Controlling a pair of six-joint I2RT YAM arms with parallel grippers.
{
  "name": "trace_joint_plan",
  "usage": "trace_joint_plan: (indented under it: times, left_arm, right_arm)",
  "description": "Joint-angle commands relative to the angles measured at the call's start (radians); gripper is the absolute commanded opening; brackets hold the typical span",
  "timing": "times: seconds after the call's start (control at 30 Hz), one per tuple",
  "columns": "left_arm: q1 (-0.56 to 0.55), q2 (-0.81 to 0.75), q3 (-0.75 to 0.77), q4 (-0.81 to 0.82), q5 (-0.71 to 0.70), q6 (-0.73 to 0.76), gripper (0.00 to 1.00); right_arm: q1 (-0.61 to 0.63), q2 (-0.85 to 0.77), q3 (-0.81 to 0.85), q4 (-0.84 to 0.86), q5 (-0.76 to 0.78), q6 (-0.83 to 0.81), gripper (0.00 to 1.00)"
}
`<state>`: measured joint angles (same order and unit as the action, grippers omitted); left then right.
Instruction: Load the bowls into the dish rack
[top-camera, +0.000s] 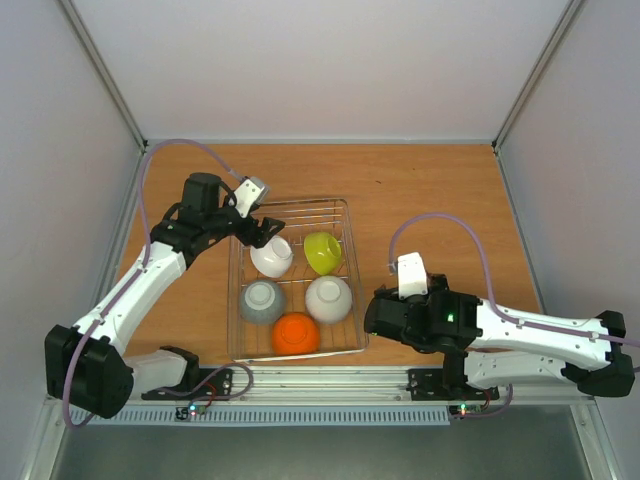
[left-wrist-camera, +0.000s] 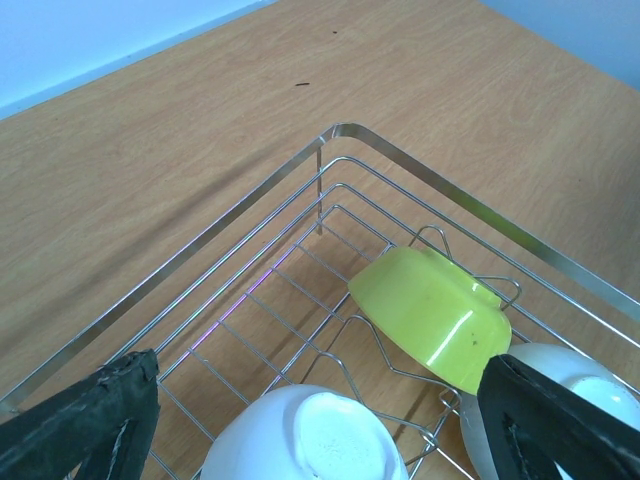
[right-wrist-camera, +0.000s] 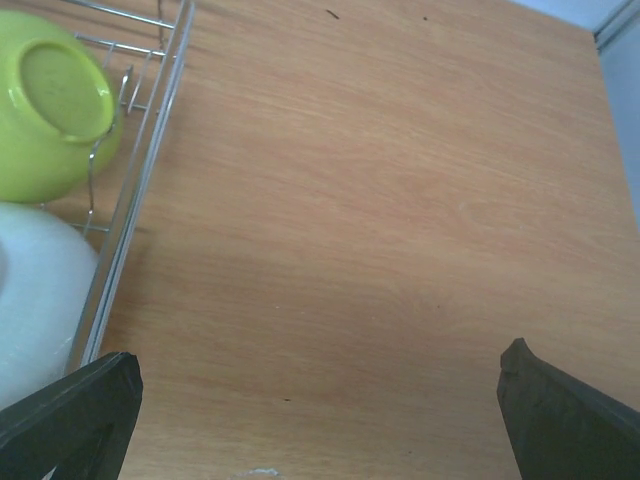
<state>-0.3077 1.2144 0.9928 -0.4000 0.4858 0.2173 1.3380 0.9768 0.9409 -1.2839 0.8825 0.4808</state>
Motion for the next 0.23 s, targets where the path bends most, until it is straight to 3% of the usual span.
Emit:
trace_joint_plan:
  times: [0.0, 0.2]
  left_arm:
    - [0.006, -0.010, 0.021, 0.014, 0.005, 0.011, 0.87]
    - [0.006, -0.009, 0.020, 0.013, 0.006, 0.010, 0.87]
  right_arm:
    - [-0.003, -0.010, 0.010, -0.059, 0.050, 0.087, 0.99]
    - [-0.003, 0.012, 0.013, -0.037, 0.039, 0.059, 0.99]
